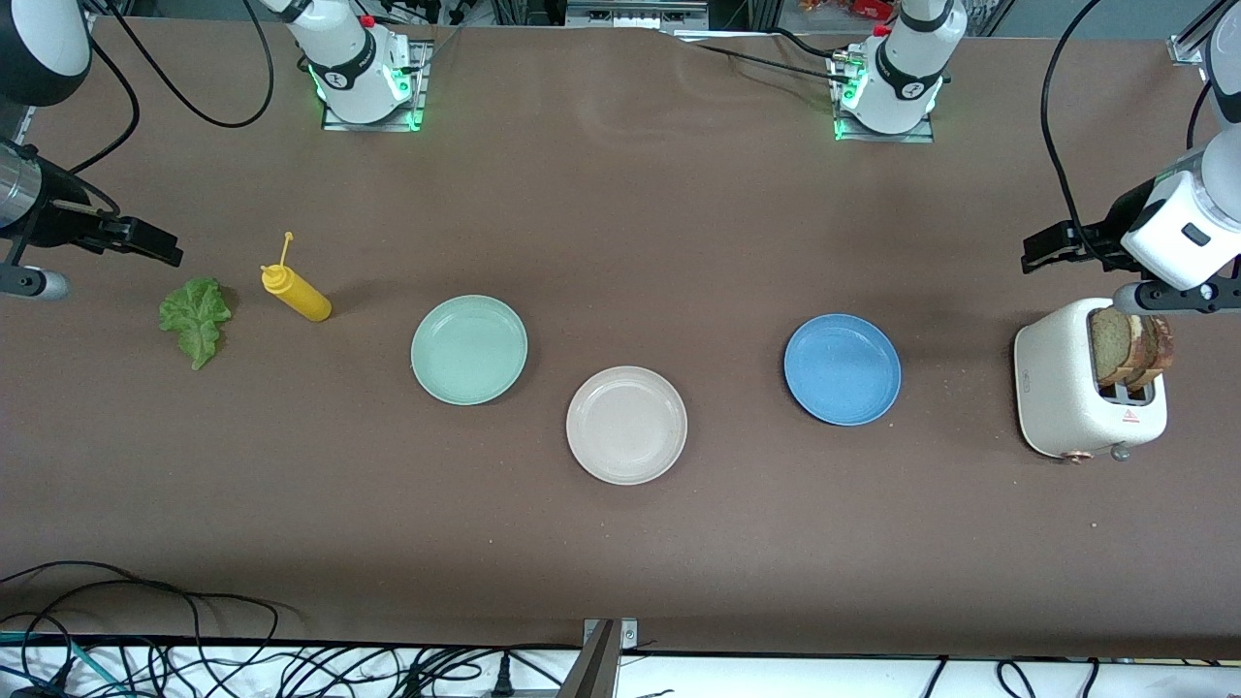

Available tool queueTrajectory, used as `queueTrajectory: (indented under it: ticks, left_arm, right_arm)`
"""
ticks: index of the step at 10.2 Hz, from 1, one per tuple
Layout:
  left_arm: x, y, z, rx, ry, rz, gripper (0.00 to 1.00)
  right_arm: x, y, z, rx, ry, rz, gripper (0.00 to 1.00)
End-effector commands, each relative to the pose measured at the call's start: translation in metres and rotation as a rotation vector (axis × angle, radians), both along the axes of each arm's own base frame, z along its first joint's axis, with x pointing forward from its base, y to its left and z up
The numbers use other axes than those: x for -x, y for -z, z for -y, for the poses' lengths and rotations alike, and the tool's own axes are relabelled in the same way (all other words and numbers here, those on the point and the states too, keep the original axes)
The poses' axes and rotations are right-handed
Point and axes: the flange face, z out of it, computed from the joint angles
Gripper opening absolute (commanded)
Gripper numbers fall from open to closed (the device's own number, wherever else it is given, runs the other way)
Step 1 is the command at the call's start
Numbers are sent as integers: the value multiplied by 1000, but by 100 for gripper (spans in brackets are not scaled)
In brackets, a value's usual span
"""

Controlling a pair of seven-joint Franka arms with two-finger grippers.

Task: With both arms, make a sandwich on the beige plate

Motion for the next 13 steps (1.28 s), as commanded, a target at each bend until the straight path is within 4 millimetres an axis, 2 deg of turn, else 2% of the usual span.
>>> queueTrajectory:
  ticks: [1, 13]
  left_arm:
    - [-4, -2, 1, 18, 15, -7, 100]
    - [-5, -2, 0, 9, 15, -2, 100]
  right_arm:
    - [-1, -4, 0, 17, -2, 7, 100]
    - [-1, -4, 1, 17, -3, 8, 100]
